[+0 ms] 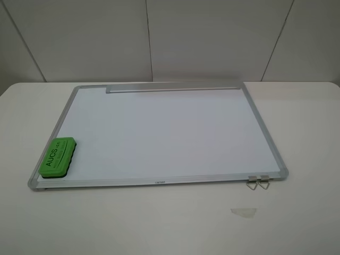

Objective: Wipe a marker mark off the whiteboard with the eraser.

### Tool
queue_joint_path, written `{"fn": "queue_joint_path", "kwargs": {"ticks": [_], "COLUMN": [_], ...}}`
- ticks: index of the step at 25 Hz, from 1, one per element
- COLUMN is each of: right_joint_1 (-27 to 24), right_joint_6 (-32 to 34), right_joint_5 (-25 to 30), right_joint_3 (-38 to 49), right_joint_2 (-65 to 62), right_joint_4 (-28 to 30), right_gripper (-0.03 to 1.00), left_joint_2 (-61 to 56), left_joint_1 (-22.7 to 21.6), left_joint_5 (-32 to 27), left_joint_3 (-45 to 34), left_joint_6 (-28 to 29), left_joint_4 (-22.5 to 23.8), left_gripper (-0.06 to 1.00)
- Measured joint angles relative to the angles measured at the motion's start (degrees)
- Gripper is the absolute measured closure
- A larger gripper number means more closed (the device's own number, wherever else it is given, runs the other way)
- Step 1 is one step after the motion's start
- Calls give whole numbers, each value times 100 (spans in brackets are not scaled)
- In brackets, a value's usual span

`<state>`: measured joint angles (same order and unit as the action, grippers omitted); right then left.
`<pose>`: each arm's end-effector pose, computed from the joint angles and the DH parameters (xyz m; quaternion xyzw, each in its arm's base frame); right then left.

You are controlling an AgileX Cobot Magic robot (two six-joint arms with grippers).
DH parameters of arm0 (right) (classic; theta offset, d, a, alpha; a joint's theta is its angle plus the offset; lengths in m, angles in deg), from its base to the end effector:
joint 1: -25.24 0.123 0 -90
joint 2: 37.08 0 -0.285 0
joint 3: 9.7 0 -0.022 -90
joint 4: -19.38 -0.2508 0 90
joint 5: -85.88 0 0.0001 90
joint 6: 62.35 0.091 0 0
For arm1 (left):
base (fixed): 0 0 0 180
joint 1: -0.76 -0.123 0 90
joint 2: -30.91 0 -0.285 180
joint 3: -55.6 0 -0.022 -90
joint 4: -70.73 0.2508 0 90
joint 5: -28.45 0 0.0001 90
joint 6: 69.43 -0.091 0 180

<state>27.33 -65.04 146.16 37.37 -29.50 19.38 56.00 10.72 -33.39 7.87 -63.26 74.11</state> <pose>-0.0082 -0.0003 0.2852 -0.0352 0.8423 -0.0028 0.5378 0.0398 -0.0022 0.2750 0.0333 0.9217 -0.0250 0.3856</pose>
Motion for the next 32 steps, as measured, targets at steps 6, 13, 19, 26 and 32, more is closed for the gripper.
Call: {"fn": "queue_joint_path", "kwargs": {"ticks": [6,13,19,26,32], "right_joint_1": [0,0,0,0,0], "right_joint_6": [0,0,0,0,0], "right_joint_5": [0,0,0,0,0], "right_joint_3": [0,0,0,0,0], "right_joint_2": [0,0,0,0,0], "right_joint_4": [0,0,0,0,0], "right_gripper": [15,15,15,15,15], "left_joint_2": [-757,-1201,-1701,-1761,-1761], "left_joint_1": [0,0,0,-194,-511], "left_joint_5": [86,104,104,104,104], "left_joint_3": [-30,-37,-37,-37,-37], "left_joint_6": [-77,-77,23,75,75], "left_joint_4": [0,0,54,100,105], "left_gripper": [26,26,26,26,26]}}
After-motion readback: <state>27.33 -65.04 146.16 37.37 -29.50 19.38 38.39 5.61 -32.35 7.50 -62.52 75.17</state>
